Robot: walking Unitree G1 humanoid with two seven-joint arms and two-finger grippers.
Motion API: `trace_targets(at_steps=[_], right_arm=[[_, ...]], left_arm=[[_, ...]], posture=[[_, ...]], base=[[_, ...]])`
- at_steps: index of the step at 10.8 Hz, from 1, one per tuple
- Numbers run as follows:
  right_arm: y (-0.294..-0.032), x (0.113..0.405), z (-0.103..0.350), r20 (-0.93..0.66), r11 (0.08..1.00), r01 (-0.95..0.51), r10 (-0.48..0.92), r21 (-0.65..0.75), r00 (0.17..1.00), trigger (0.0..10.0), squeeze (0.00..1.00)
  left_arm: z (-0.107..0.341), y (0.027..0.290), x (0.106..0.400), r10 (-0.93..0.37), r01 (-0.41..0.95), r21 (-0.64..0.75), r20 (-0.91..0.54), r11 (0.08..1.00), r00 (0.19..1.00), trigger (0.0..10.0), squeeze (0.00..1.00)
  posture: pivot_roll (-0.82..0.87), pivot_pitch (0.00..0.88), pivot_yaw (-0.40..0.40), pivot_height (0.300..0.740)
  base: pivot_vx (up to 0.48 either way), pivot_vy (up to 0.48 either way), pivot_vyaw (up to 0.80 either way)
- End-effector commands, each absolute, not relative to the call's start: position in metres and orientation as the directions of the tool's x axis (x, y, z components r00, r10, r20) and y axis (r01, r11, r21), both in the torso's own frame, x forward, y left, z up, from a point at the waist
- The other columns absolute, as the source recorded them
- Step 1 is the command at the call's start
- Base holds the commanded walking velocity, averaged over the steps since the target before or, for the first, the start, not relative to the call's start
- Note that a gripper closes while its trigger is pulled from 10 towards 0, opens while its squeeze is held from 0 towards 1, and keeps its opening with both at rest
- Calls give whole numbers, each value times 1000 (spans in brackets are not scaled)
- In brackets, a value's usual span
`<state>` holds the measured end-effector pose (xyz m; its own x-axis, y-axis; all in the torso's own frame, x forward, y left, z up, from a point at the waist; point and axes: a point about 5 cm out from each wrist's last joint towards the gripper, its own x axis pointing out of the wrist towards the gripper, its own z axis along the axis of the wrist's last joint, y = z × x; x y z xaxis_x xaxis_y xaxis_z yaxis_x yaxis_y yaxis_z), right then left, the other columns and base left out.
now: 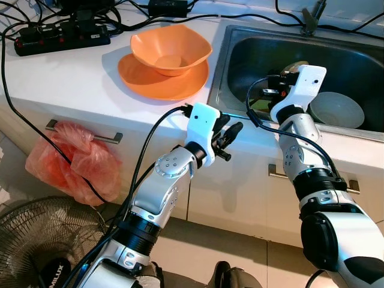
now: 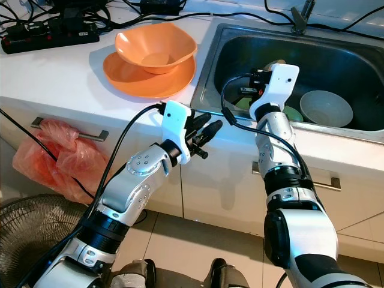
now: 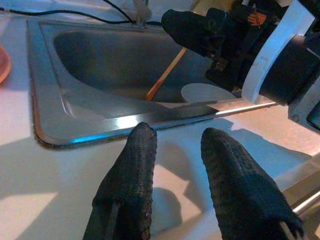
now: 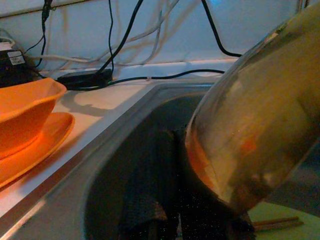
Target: Kitchen organization
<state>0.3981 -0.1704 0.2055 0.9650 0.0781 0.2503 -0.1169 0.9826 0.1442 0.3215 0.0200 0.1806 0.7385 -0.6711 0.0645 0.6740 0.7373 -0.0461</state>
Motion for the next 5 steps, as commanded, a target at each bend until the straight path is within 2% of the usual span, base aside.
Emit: trace_targets(at_steps=[1, 5], right_arm=[[-173, 399, 213, 273, 985, -111, 73, 129, 959, 10000, 0], [-173, 399, 213, 273, 985, -111, 73, 129, 959, 10000, 0]], left_arm=[[182, 16, 319, -685, 688, -32, 64, 725, 726, 10000, 0], [182, 16, 319, -685, 688, -32, 64, 725, 726, 10000, 0]], posture=[[174, 127, -21, 740], [174, 127, -21, 740]], base=[[0, 0, 0], [0, 0, 0]])
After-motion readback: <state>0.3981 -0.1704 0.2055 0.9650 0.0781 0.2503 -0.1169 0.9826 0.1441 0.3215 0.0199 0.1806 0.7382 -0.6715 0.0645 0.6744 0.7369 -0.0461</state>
